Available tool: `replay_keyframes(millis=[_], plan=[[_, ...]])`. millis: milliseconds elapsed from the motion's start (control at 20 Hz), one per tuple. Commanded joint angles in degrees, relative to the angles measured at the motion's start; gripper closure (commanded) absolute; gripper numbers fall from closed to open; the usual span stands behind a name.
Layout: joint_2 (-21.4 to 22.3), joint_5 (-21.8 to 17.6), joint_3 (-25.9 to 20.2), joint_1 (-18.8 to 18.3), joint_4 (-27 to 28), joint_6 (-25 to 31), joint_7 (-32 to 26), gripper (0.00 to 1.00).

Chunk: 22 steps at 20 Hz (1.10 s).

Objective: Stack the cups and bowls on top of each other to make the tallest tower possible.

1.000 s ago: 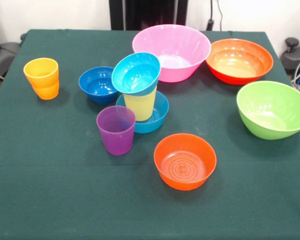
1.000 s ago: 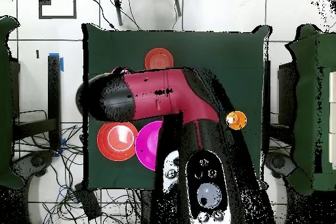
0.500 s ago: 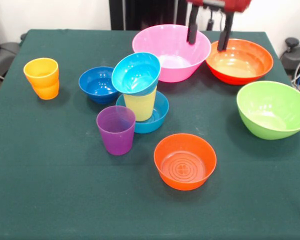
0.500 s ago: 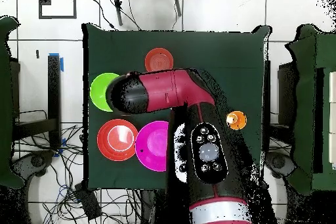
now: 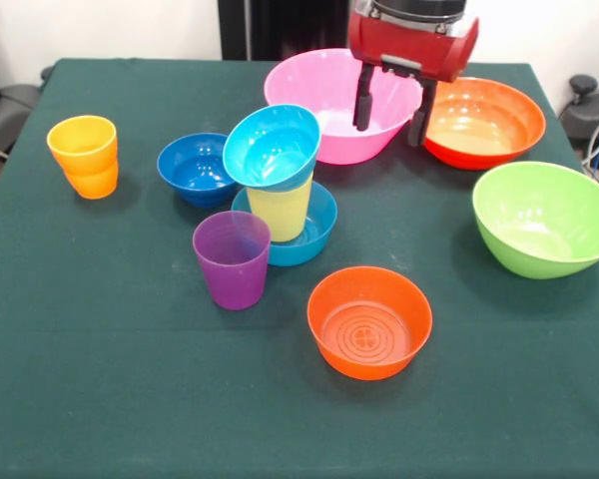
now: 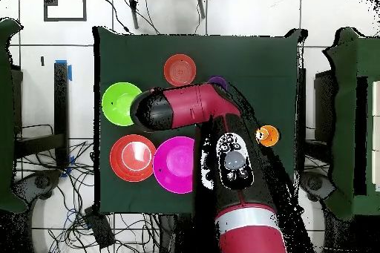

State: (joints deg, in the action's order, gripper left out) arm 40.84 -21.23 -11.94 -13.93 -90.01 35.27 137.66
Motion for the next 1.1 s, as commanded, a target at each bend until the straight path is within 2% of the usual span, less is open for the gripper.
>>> replay_keyframes(millis=[50,700,1100], plan=[[0.41,-2.19,-0.38,0.52,0.49,0.33,-2.11,0.0],[2.39,-1.59,-0.49,0.62,-0.29,1.84,-2.62,0.0],[1.96,-2.0,-0.32,1.3,-0.1,1.58,-2.05,0.0]])
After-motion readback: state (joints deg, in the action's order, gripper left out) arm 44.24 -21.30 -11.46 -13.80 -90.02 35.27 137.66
